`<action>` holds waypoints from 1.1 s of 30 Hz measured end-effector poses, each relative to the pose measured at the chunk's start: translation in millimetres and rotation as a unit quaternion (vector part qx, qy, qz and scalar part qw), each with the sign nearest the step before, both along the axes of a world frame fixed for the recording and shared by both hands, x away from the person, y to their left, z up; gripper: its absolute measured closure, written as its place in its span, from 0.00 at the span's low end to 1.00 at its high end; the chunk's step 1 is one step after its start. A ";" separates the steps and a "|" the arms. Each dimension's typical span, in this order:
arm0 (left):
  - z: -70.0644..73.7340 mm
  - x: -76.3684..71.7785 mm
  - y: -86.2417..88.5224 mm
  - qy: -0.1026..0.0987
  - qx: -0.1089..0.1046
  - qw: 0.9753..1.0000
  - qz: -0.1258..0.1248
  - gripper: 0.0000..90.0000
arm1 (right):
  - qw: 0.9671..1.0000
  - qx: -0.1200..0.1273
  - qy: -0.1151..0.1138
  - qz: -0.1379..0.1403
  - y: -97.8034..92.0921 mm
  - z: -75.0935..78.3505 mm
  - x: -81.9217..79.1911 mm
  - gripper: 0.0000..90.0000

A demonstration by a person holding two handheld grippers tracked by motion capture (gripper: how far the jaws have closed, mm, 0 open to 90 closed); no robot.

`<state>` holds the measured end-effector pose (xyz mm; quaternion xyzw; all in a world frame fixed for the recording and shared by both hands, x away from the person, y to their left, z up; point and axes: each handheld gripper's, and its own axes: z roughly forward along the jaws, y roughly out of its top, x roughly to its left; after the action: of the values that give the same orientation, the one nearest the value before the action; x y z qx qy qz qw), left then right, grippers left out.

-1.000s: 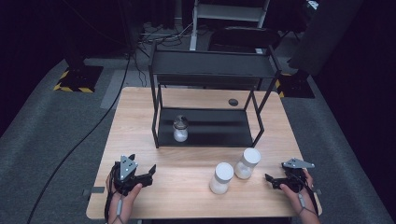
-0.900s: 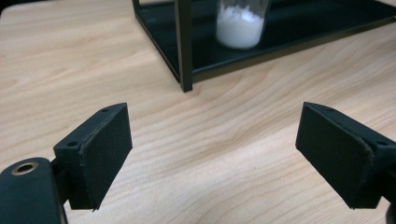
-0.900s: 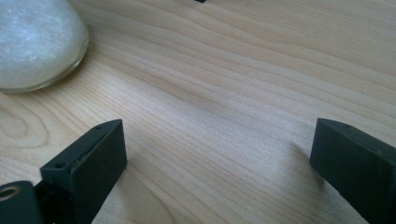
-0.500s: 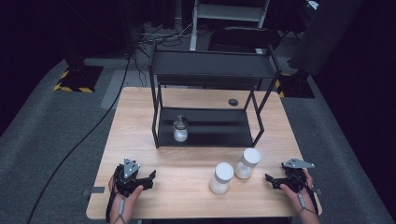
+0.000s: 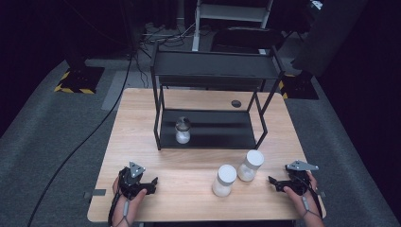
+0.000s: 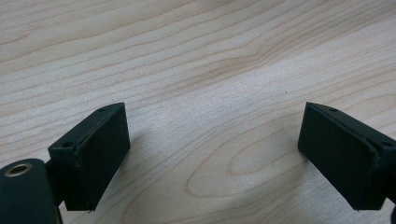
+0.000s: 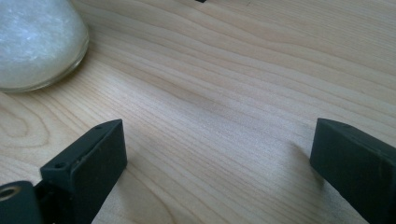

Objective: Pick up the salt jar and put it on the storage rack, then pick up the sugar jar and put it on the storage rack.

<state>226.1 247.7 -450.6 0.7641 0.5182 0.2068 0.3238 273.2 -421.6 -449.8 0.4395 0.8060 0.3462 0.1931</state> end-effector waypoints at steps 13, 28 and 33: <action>0.3 -0.7 0.4 0.001 0.001 1.000 -0.001 0.09 | 1.000 -0.001 0.001 0.000 0.2 0.5 0.1 0.04; 0.4 -1.1 -0.1 0.001 0.001 1.000 0.001 0.09 | 1.000 0.026 -0.013 0.000 -5.4 -0.6 -8.7 0.07; 0.3 -1.1 -0.1 0.001 0.001 1.000 0.001 0.09 | 0.999 0.031 -0.034 0.003 -4.6 5.9 -17.0 0.07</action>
<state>225.1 247.6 -450.2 0.7642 0.5188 0.2067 0.3228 256.2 -426.2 -443.9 0.4306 0.7894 0.3865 0.2052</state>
